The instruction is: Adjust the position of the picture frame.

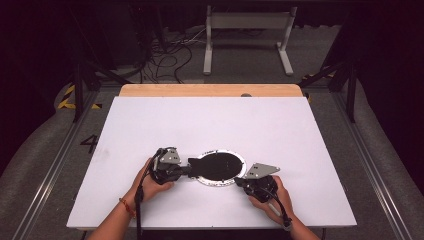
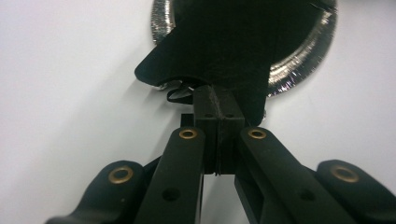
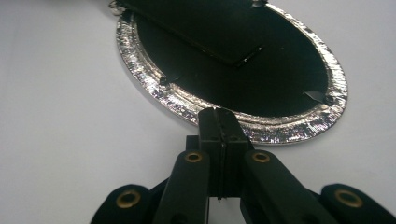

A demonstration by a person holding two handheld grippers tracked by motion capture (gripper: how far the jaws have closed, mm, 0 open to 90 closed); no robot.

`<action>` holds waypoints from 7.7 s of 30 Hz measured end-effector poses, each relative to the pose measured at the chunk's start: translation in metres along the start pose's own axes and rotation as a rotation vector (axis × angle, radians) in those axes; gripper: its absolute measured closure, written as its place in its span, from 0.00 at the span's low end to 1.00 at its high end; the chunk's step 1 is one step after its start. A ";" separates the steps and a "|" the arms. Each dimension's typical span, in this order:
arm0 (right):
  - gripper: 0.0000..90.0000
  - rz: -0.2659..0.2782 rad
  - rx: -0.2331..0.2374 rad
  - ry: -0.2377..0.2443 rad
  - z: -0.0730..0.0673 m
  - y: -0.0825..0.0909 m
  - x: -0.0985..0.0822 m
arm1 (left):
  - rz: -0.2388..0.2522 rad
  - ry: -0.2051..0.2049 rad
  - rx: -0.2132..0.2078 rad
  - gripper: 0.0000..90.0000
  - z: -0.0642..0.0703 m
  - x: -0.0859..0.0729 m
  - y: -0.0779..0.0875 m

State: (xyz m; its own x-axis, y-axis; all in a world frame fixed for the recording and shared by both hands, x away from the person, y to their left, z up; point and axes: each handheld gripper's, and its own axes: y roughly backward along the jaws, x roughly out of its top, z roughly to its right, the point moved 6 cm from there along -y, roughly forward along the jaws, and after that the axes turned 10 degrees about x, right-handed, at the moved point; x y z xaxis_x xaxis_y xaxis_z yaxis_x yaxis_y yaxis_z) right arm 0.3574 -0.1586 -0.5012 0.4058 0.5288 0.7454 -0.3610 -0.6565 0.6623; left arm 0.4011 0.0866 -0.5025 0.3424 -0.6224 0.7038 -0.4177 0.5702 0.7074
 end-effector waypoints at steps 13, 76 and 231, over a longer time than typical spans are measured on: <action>1.00 0.007 -0.071 -0.055 0.021 0.008 -0.004 | 0.000 -0.045 -0.056 1.00 0.022 0.008 -0.003; 0.98 0.006 -0.082 -0.053 0.019 0.004 -0.001 | 0.015 0.006 0.007 0.99 0.009 0.017 -0.019; 0.77 0.020 0.039 -0.043 0.006 0.049 -0.014 | 0.124 0.100 0.275 0.25 -0.013 -0.070 0.076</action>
State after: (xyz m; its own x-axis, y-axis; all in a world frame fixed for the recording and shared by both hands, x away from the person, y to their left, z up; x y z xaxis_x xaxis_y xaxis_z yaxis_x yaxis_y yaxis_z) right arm 0.3390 -0.2016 -0.4799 0.4346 0.4923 0.7542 -0.3367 -0.6879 0.6430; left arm 0.3562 0.1799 -0.4974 0.3503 -0.4938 0.7959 -0.6683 0.4635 0.5818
